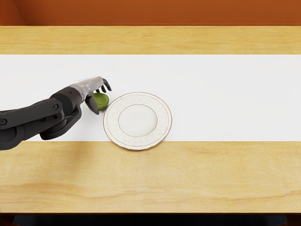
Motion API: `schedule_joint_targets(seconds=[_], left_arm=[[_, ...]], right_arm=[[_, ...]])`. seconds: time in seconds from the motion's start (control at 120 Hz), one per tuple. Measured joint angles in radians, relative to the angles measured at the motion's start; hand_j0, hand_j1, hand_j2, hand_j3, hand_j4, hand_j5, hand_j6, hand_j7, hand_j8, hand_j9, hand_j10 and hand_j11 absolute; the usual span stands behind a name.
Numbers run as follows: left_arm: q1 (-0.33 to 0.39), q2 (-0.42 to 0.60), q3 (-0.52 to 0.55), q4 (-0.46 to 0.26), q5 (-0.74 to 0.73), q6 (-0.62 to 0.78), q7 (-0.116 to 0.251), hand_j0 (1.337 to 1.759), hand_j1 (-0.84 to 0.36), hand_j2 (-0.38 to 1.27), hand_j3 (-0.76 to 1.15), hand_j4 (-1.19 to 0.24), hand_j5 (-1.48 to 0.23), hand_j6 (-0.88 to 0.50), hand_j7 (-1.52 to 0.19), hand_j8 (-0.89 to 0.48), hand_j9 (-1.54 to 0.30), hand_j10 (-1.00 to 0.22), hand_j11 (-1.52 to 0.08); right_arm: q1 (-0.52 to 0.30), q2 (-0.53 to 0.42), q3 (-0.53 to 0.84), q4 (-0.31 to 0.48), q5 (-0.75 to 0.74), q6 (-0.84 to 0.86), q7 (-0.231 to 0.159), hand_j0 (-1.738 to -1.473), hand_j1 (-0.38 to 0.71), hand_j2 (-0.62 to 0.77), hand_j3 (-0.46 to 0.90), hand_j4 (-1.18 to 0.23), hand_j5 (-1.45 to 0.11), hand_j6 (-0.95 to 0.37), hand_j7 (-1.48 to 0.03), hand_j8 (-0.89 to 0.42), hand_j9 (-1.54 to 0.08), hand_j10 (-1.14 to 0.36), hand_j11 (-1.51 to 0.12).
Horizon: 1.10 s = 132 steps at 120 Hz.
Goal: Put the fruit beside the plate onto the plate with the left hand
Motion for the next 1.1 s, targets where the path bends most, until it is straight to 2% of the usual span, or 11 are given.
schedule_joint_targets(seconds=[0.283, 0.575, 0.625, 0.783, 0.833, 0.858, 0.933, 1.067, 1.1], left_arm=[[0.006, 0.000, 0.006, 0.000, 0.007, 0.002, 0.000, 1.658, -0.16, 0.10, 0.00, -0.46, -0.54, -0.42, -0.55, -0.35, -0.56, -0.44, -0.56], [0.006, -0.001, 0.013, 0.005, 0.016, 0.004, 0.000, 1.658, -0.16, 0.11, 0.00, -0.51, -0.51, -0.52, -0.55, -0.44, -0.57, -0.47, -0.57], [0.007, -0.001, 0.014, 0.006, 0.014, 0.003, 0.000, 1.657, -0.16, 0.11, 0.00, -0.52, -0.52, -0.51, -0.56, -0.46, -0.59, -0.48, -0.58], [0.008, -0.002, 0.015, 0.007, 0.011, 0.002, 0.001, 1.655, -0.18, 0.12, 0.00, -0.56, -0.58, -0.47, -0.63, -0.41, -0.65, -0.51, -0.64], [0.020, -0.001, 0.014, 0.007, 0.017, 0.003, 0.000, 1.654, -0.18, 0.05, 0.00, -0.58, -0.57, -0.45, -0.64, -0.37, -0.67, -0.53, -0.66], [0.022, -0.002, 0.014, 0.008, 0.018, 0.004, 0.000, 1.653, -0.18, 0.06, 0.00, -0.59, -0.57, -0.42, -0.64, -0.35, -0.68, -0.55, -0.67], [0.024, -0.003, 0.014, 0.014, 0.012, 0.002, 0.000, 1.652, -0.19, 0.00, 0.00, -0.59, -0.58, -0.33, -0.65, -0.32, -0.69, -0.51, -0.69], [0.023, -0.009, 0.017, 0.020, 0.013, 0.005, 0.000, 1.652, -0.19, 0.02, 0.00, -0.63, -0.56, -0.37, -0.63, -0.35, -0.68, -0.53, -0.70], [0.023, -0.009, 0.018, 0.021, 0.011, 0.004, 0.000, 1.652, -0.19, 0.02, 0.00, -0.62, -0.57, -0.32, -0.64, -0.33, -0.69, -0.54, -0.70]], right_arm=[[0.000, 0.000, 0.000, 0.000, 0.000, 0.000, 0.000, -1.658, -0.32, 0.00, 0.00, -0.02, -0.03, -0.02, -0.03, -0.02, -0.03, -0.02, -0.03], [0.000, 0.000, 0.000, 0.000, 0.000, 0.000, 0.000, -1.658, -0.32, 0.00, 0.00, -0.02, -0.03, -0.02, -0.03, -0.02, -0.03, -0.02, -0.03], [0.000, 0.000, 0.000, 0.000, 0.000, 0.000, 0.000, -1.658, -0.32, 0.00, 0.00, -0.02, -0.03, -0.02, -0.03, -0.02, -0.03, -0.02, -0.03], [0.000, 0.000, 0.000, 0.000, 0.000, 0.000, 0.000, -1.658, -0.32, 0.00, 0.00, -0.02, -0.03, -0.02, -0.03, -0.02, -0.03, -0.02, -0.03], [0.000, 0.000, 0.000, 0.000, 0.000, 0.000, 0.000, -1.658, -0.32, 0.00, 0.00, -0.02, -0.03, -0.02, -0.03, -0.02, -0.03, -0.02, -0.03], [0.000, 0.000, 0.000, 0.000, 0.000, 0.000, 0.000, -1.658, -0.32, 0.00, 0.00, -0.02, -0.03, -0.02, -0.03, -0.02, -0.03, -0.02, -0.03], [0.000, 0.000, 0.000, 0.000, 0.000, 0.000, 0.000, -1.658, -0.32, 0.00, 0.00, -0.02, -0.03, -0.02, -0.03, -0.02, -0.03, -0.02, -0.03], [0.000, 0.000, 0.000, 0.000, 0.000, 0.000, 0.000, -1.658, -0.32, 0.00, 0.00, -0.02, -0.03, -0.02, -0.03, -0.02, -0.03, -0.02, -0.03], [0.000, 0.000, 0.000, 0.000, 0.000, 0.000, 0.000, -1.658, -0.32, 0.00, 0.00, -0.02, -0.03, -0.02, -0.03, -0.02, -0.03, -0.02, -0.03]])
